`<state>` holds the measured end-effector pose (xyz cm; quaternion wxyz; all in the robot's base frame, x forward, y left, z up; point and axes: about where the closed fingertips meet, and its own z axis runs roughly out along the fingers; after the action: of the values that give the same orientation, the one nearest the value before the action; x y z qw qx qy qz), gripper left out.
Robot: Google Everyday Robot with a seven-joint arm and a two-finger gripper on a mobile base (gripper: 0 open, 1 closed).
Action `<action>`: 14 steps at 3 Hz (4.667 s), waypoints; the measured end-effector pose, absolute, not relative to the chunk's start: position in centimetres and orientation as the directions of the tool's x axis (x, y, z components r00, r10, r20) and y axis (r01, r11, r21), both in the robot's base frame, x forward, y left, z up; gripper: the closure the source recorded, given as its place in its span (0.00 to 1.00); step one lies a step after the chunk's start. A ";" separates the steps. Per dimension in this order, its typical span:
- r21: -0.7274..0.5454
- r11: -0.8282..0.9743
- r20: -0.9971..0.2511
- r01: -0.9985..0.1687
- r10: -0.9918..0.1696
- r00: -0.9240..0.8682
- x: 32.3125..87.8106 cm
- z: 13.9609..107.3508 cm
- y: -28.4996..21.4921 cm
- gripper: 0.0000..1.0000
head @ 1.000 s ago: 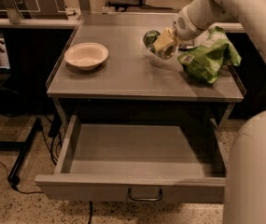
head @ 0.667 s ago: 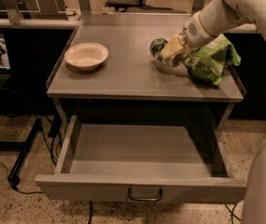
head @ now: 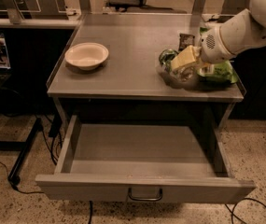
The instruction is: Place green can into top drawer
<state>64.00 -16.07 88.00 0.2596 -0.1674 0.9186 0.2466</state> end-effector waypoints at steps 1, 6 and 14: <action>0.416 0.817 -0.549 -0.399 -0.124 -0.826 62.4 87.9 -16.2 1.00; 0.515 0.816 -0.559 -0.263 0.087 -0.824 50.5 87.2 -16.8 1.00; 0.527 0.850 -0.198 -0.002 0.120 -0.973 55.2 67.6 -15.5 0.66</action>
Offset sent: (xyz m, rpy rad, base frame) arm -0.0339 -0.0187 -0.0035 0.1211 0.0736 -0.1461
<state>55.15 -15.55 67.59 0.1122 0.0309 0.9552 0.2722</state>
